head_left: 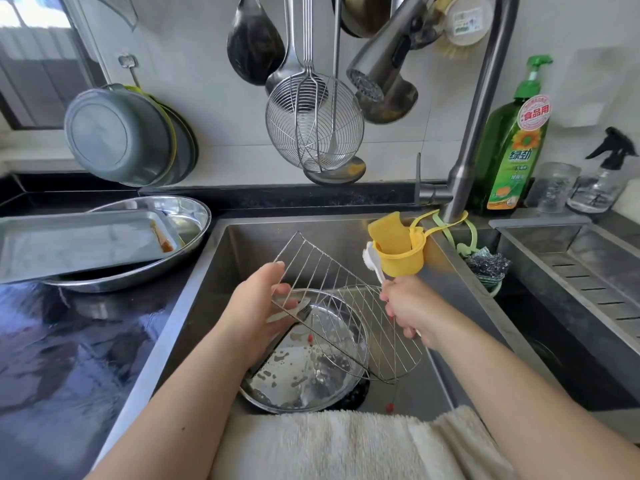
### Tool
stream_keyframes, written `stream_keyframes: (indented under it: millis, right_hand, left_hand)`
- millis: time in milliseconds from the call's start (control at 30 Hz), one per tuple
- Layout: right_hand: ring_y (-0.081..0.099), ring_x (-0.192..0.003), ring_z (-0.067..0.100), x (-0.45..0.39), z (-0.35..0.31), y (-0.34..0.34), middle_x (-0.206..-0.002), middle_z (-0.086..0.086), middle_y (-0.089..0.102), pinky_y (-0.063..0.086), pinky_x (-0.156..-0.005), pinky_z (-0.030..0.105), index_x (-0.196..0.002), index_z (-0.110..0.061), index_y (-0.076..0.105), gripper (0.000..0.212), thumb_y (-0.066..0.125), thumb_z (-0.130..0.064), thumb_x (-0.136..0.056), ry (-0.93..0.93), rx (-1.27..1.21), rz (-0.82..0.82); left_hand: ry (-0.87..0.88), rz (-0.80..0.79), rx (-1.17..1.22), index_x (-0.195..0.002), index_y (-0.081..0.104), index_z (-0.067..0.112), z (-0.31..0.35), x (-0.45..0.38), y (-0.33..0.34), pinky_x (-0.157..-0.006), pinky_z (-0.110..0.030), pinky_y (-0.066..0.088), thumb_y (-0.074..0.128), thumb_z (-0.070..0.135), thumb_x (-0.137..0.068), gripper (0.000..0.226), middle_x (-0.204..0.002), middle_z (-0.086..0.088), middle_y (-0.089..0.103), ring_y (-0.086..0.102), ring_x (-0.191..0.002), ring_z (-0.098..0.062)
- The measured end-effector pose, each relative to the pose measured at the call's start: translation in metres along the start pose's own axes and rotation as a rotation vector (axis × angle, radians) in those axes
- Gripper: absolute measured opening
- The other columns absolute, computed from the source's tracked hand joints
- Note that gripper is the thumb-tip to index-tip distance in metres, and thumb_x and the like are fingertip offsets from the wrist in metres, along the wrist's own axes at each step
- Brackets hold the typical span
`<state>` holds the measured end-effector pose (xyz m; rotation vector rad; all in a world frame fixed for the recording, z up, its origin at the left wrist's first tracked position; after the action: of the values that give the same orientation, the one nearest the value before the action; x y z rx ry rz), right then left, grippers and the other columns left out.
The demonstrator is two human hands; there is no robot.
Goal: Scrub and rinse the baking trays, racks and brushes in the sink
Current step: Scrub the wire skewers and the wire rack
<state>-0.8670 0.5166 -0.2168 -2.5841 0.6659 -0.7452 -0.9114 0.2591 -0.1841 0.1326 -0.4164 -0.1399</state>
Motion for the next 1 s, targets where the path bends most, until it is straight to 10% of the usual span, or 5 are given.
stream_keyframes:
  millis: [300,467,1000]
  right_hand:
    - [0.043,-0.042,0.02,-0.003,0.005,0.001,-0.078,0.013,0.057,0.033,-0.049,0.024,-0.105,-0.014,0.06,0.021,0.043,-0.023,-0.098,-0.035,0.307,-0.018]
    - [0.042,-0.044,0.021,0.003,-0.001,-0.002,-0.072,0.012,0.05,0.033,-0.049,0.026,-0.103,-0.009,0.057,0.018,0.044,-0.019,-0.095,-0.059,0.291,-0.02]
    - [0.052,-0.084,0.032,0.025,-0.035,-0.016,-0.08,0.006,0.049,0.042,-0.07,0.036,-0.076,-0.011,0.048,0.029,0.037,-0.008,-0.103,-0.232,0.303,0.14]
  left_hand:
    - [-0.111,0.021,-0.604,-0.112,0.063,0.001,-0.013,-0.01,-0.02,-0.046,-0.023,0.035,0.052,0.028,-0.106,0.03,-0.062,-0.009,0.051,0.045,-0.038,-0.018]
    - [-0.07,-0.033,-0.221,-0.106,0.063,-0.005,0.0,-0.006,-0.018,-0.06,-0.045,0.062,0.046,0.018,-0.111,0.029,-0.106,-0.022,0.071,0.075,-0.09,-0.04]
    - [-0.013,-0.256,0.01,-0.119,0.06,0.004,0.008,0.01,0.002,-0.065,-0.049,0.063,0.036,0.015,-0.114,0.027,-0.116,-0.031,0.071,0.076,-0.093,-0.044]
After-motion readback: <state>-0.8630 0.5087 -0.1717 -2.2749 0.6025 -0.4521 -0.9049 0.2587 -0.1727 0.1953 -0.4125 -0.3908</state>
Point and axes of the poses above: each hand's wrist, its own x-axis away from the middle knuckle, its own y-axis out of the palm, z = x × y, the point moved 8 cm from there along -x, towards the middle knuckle
